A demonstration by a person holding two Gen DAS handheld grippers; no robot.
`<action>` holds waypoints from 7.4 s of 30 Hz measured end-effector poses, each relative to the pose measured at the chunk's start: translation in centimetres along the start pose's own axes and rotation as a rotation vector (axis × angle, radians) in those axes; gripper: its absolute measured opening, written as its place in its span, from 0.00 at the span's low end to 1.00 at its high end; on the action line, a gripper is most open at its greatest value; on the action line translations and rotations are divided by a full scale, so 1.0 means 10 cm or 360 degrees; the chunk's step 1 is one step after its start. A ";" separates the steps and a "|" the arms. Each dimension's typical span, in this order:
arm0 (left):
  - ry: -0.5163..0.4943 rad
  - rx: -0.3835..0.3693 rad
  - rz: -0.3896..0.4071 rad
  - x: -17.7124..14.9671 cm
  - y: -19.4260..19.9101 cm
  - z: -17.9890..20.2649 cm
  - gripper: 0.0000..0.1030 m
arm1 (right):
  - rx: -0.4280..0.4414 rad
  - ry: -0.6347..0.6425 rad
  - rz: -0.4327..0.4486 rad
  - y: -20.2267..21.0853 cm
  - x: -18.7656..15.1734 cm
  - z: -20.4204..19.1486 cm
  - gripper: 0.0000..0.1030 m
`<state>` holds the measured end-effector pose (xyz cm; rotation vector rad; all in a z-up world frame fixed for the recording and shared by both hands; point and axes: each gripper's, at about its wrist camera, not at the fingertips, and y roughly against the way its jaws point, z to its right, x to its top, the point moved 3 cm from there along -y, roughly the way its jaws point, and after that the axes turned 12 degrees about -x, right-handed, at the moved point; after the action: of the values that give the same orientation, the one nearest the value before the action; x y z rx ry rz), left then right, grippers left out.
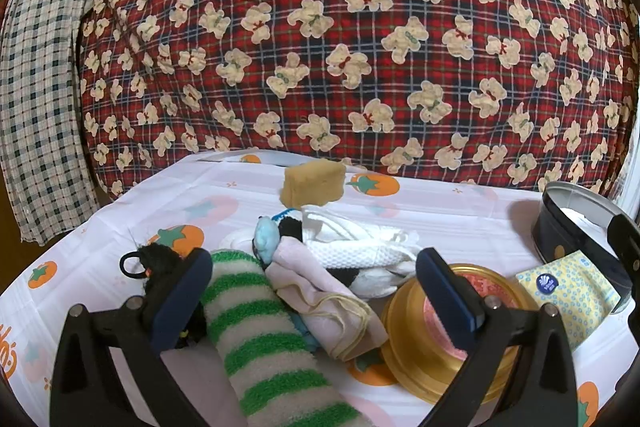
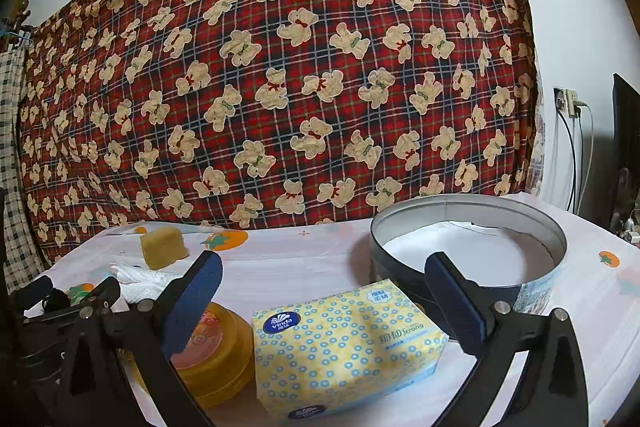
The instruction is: Organize soft objects
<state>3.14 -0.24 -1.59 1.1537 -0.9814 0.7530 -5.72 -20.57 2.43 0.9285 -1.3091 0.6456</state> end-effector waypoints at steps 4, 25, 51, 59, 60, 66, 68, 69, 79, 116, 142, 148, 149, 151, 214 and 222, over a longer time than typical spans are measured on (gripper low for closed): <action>-0.0001 -0.0001 0.0002 0.00 0.00 0.00 1.00 | 0.0002 -0.0001 -0.0002 0.00 0.00 0.00 1.00; 0.0002 0.0000 -0.0004 0.00 0.00 -0.01 1.00 | 0.0004 -0.0003 -0.0009 -0.01 0.00 0.00 1.00; 0.0046 -0.0016 -0.0009 -0.02 0.03 0.01 1.00 | 0.0094 0.0046 0.0043 0.05 -0.01 -0.13 0.99; 0.0066 0.0054 -0.0055 -0.05 0.15 -0.17 1.00 | 0.0167 0.0062 0.0032 0.07 0.00 -0.19 0.99; 0.0072 0.0064 -0.0061 -0.04 0.17 -0.22 1.00 | 0.0177 0.0066 0.0031 0.07 0.00 -0.19 0.99; 0.0079 0.0207 -0.0108 -0.06 0.43 -0.58 1.00 | 0.0426 0.0092 -0.0014 0.12 -0.04 -0.32 0.93; 0.0091 0.0294 -0.0135 -0.10 0.52 -0.78 1.00 | 0.0575 0.0128 -0.0130 0.12 -0.11 -0.47 0.78; 0.0106 0.0356 -0.0152 -0.12 0.57 -0.90 1.00 | 0.0630 0.0162 -0.0188 0.12 -0.15 -0.56 0.69; 0.0381 0.0557 -0.0190 -0.26 0.89 -1.70 1.00 | 0.1193 0.0522 -0.0636 0.20 -0.55 -1.72 0.50; 0.0504 0.0349 -0.0603 -0.08 -0.37 -1.46 0.84 | 0.1005 0.0215 -0.0186 0.13 0.04 -1.03 0.32; 0.0322 -0.0103 0.0040 0.17 0.64 -1.04 0.30 | 0.0812 -0.0001 -0.0111 0.03 0.11 -0.60 0.32; 0.0211 -0.0012 -0.0016 0.22 0.78 -0.94 0.56 | 0.0784 -0.0017 -0.0118 0.00 0.11 -0.47 0.32; 0.0210 0.0003 -0.0060 0.19 0.76 -0.94 0.81 | 0.0784 -0.0022 -0.0124 -0.01 0.11 -0.46 0.32; 0.0207 0.0078 -0.0136 0.10 0.70 -0.94 0.91 | 0.0779 -0.0028 -0.0131 -0.03 0.11 -0.43 0.32; -0.0089 -0.0678 -0.0119 0.42 0.35 1.56 0.26 | 0.0215 -0.0171 0.0034 -0.33 0.30 1.62 0.32; -0.0175 -0.0906 -0.0139 0.48 0.15 2.32 0.26 | 0.0050 -0.0118 0.0012 -0.62 0.38 1.98 0.32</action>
<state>-1.73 -22.25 5.77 0.7367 -1.1348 0.3059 -9.98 -41.04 4.94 0.9814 -1.3724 0.6443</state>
